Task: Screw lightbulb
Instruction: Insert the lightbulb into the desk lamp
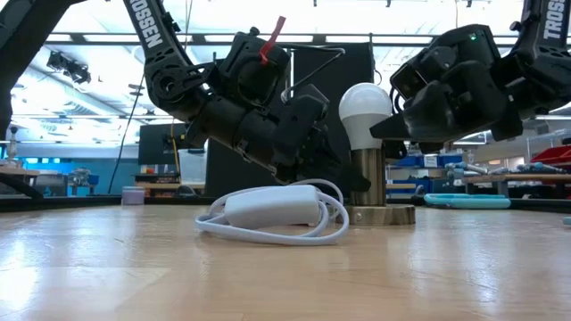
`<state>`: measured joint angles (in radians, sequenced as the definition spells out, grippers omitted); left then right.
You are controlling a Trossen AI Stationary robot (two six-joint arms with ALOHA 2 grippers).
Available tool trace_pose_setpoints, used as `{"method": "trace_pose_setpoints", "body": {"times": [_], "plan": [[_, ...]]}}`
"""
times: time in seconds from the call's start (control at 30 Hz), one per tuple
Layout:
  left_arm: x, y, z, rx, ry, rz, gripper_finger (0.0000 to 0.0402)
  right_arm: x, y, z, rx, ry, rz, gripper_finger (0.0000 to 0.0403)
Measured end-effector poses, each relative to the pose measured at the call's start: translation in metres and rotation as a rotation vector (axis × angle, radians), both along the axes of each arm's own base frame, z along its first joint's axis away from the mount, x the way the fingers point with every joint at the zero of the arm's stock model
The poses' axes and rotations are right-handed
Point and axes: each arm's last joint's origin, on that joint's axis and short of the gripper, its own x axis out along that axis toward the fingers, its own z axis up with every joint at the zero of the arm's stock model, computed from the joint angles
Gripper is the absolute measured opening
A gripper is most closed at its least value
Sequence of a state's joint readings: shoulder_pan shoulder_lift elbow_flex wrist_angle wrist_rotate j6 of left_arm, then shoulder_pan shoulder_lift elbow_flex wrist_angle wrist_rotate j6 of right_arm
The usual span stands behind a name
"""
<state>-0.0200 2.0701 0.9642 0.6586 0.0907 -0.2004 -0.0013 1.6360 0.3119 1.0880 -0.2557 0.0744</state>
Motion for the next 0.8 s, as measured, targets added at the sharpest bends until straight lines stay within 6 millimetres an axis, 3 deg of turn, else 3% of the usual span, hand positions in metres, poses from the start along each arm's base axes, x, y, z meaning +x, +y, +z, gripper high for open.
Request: {"method": "trace_pose_setpoints", "body": {"times": [0.23, 0.8], "plan": [[0.0000, -0.0006, 0.0000, -0.011, 0.001, 0.005, 0.0188, 0.0005, -0.0017, 0.0001, 0.008, 0.004, -0.074, 0.0292], [-0.0001, -0.0010, -0.0002, -0.013, 0.003, 0.000, 0.0188, 0.0003, -0.0010, -0.0001, -0.018, -0.001, -0.045, 0.0292]]}}
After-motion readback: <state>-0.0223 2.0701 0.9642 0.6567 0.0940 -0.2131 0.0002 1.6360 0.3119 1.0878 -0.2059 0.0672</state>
